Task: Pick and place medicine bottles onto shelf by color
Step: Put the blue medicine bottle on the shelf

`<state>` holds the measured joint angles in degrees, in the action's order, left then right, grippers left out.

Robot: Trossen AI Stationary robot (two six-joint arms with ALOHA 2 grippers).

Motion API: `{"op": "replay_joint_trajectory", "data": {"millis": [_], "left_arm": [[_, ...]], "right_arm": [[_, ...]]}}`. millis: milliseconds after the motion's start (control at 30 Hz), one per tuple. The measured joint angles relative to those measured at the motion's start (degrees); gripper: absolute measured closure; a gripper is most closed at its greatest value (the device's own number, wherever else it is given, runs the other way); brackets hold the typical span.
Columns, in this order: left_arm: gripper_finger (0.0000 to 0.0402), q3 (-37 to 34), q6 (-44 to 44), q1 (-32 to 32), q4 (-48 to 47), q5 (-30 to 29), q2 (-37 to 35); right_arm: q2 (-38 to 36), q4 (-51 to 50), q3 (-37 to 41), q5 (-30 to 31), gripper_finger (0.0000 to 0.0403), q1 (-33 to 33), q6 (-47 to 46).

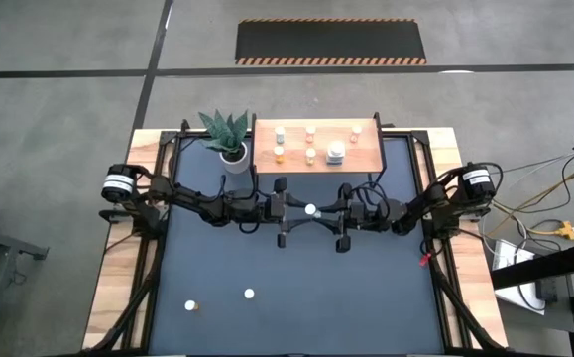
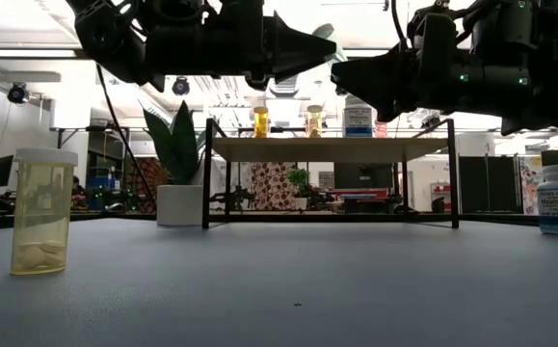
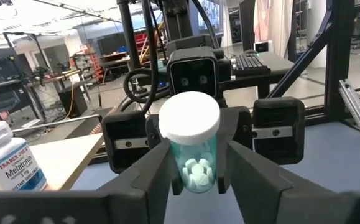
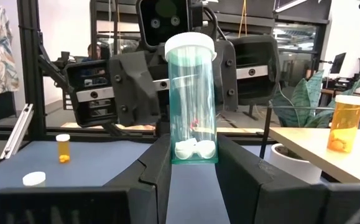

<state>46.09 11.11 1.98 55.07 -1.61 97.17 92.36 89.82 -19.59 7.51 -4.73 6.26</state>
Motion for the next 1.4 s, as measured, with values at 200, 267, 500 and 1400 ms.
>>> {"op": "replay_joint_trajectory", "data": {"millis": [200,267,500,1400], "left_arm": [[0.0304,0.0,0.0,-0.04,0.0,-0.02,0.0],[0.0313,0.02,-0.02,-0.04,0.0,-0.02,0.0],[0.0323,0.02,0.0,-0.07,-0.02,0.0,0.0],[0.0324,-0.74,0.33,-0.07,-1.88,-0.29,-0.64]], "right_arm": [[-0.01,-0.09,0.0,-0.22,0.0303,-0.02,-0.07],[-0.01,-0.09,0.0,-0.2,0.0303,-0.02,-0.07],[-0.01,-0.33,0.0,-0.06,0.0303,-0.02,-0.11],[-4.4,-9.82,0.17,0.17,0.0157,0.0,-5.58]]}}
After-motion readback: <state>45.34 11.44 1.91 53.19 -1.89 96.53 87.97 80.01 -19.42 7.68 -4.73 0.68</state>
